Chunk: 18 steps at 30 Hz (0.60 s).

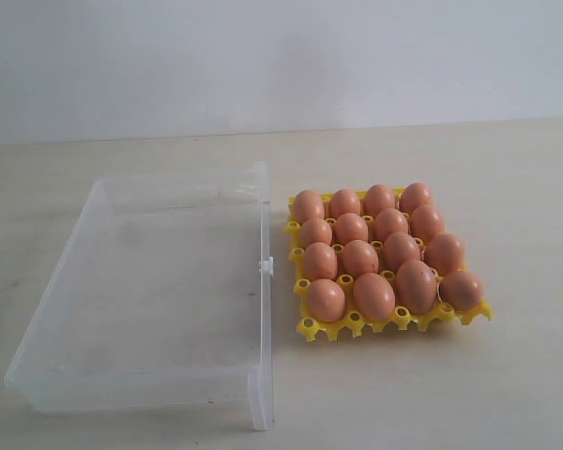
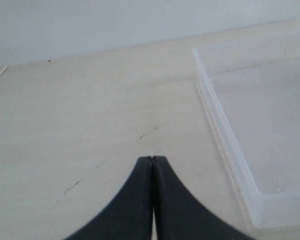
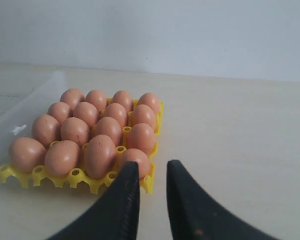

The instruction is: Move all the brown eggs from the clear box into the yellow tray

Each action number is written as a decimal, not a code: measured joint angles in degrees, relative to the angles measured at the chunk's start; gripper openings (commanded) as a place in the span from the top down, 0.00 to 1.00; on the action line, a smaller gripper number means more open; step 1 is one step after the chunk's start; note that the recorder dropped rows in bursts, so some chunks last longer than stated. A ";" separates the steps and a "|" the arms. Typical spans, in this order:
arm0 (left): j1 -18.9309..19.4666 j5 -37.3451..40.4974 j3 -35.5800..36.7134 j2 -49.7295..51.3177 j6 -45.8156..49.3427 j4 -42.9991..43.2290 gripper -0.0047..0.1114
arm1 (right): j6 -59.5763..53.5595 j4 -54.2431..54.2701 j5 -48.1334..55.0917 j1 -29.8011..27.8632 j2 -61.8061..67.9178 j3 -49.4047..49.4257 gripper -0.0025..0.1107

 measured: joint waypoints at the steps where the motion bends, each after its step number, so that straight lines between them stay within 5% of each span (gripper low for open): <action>1: 0.00 0.00 0.00 0.00 0.00 0.00 0.96 | 1.21 0.00 0.00 0.00 0.00 0.00 0.80; 18: 0.00 0.00 0.00 0.00 0.00 0.00 0.96 | 2.05 0.00 0.00 0.00 0.00 0.00 0.80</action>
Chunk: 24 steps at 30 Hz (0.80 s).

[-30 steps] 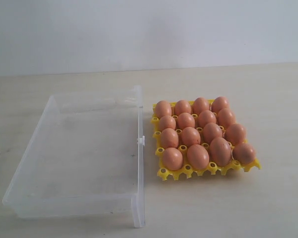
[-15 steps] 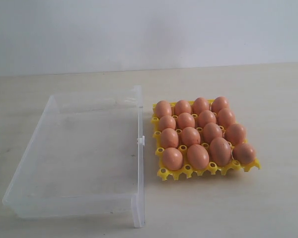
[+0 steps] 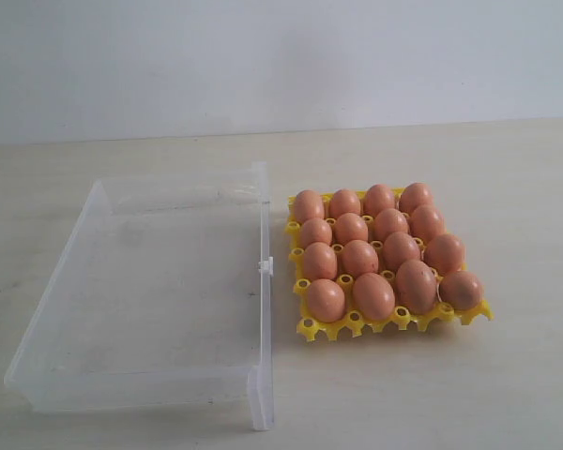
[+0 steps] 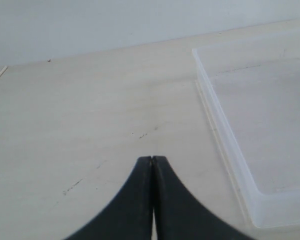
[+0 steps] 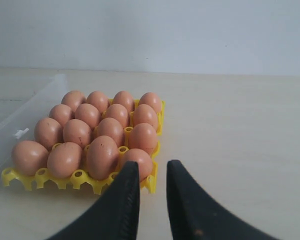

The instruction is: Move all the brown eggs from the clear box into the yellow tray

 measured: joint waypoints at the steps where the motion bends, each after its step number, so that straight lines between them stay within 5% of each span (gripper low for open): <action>1: 0.00 0.00 0.00 0.00 0.00 0.00 0.96 | 0.00 0.00 0.00 -0.12 0.00 0.00 0.80; 24: 0.00 0.00 0.00 0.00 0.00 0.00 0.96 | 0.00 0.00 0.23 -7.27 0.00 0.00 0.80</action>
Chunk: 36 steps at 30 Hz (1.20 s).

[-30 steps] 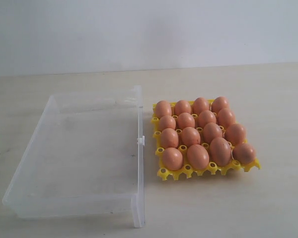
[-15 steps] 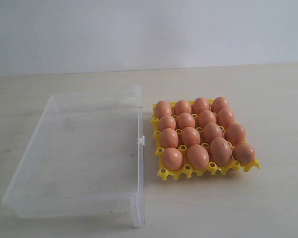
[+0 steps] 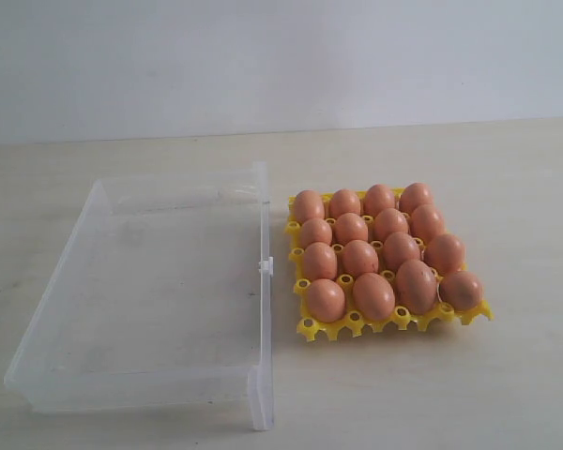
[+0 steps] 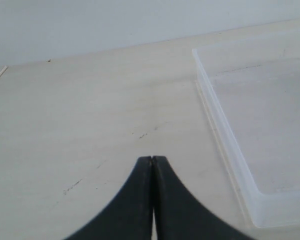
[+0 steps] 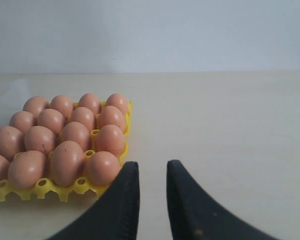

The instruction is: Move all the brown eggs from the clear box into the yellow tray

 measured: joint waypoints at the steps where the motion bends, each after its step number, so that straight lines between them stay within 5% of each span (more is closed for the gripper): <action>1: 0.00 0.00 0.00 0.00 0.00 0.00 0.96 | 0.00 0.00 0.00 -0.46 0.00 0.00 0.80; 36: 0.00 0.00 0.00 0.00 0.00 0.00 0.96 | 0.00 0.00 0.00 -6.97 0.00 0.00 0.80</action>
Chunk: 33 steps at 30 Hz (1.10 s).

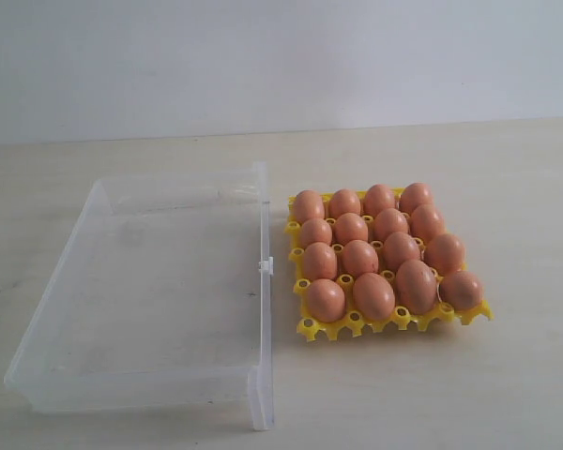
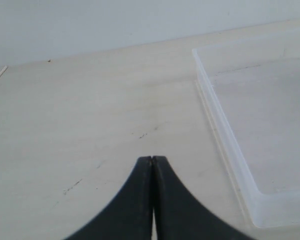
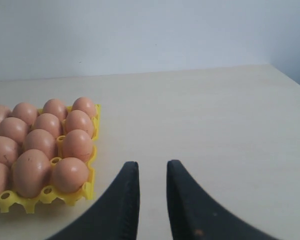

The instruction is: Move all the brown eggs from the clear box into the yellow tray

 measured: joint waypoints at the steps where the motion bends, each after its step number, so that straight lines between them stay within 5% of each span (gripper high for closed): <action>1: 0.00 0.00 0.00 0.00 0.00 0.00 0.96 | 0.00 0.00 0.00 -0.60 0.00 0.00 0.80; 33: 0.00 0.00 0.00 0.00 0.00 0.00 0.96 | 0.00 1.07 0.00 -1.44 0.00 0.00 0.80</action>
